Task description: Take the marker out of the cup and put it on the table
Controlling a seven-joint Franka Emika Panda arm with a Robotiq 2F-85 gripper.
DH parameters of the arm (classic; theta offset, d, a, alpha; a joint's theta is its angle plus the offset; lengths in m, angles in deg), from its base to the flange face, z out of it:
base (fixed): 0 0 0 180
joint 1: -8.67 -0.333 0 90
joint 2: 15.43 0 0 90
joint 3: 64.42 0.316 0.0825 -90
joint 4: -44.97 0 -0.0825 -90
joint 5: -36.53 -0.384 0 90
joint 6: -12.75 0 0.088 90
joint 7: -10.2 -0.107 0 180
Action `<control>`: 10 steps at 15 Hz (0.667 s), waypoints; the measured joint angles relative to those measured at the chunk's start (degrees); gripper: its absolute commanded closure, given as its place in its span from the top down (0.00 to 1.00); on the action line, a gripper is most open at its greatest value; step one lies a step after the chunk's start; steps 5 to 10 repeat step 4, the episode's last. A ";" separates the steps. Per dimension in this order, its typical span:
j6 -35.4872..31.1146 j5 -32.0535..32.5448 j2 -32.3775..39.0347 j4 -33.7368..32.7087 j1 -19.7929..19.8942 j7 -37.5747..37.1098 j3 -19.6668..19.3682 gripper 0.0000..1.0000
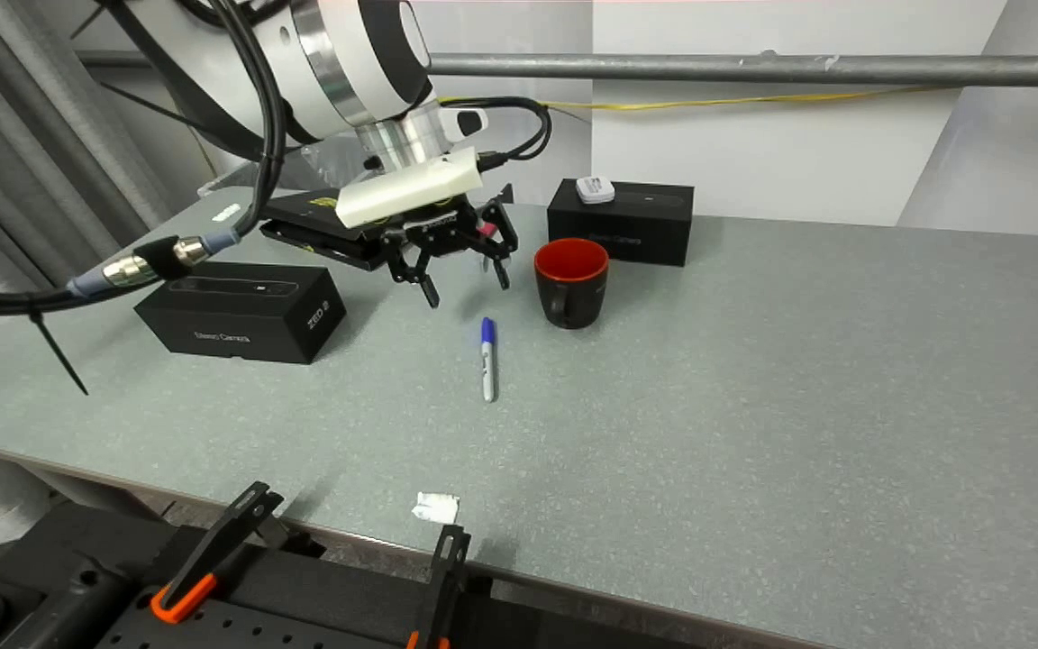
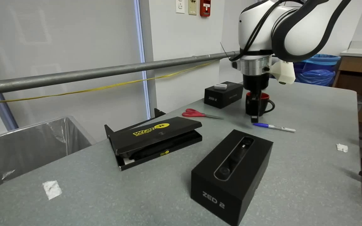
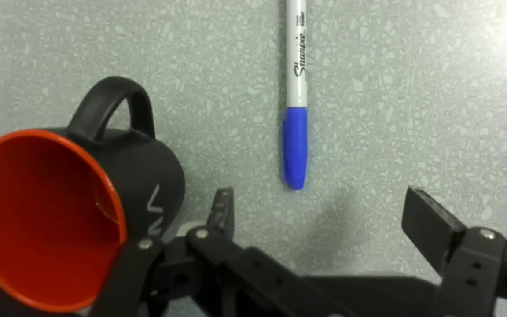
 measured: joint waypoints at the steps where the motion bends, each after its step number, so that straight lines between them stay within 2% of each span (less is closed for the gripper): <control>1: -0.22 0.01 0.15 -0.01 -0.20 -0.43 -0.01 1.00; 10: -0.26 0.01 0.41 -0.15 -0.52 -0.82 -0.09 1.00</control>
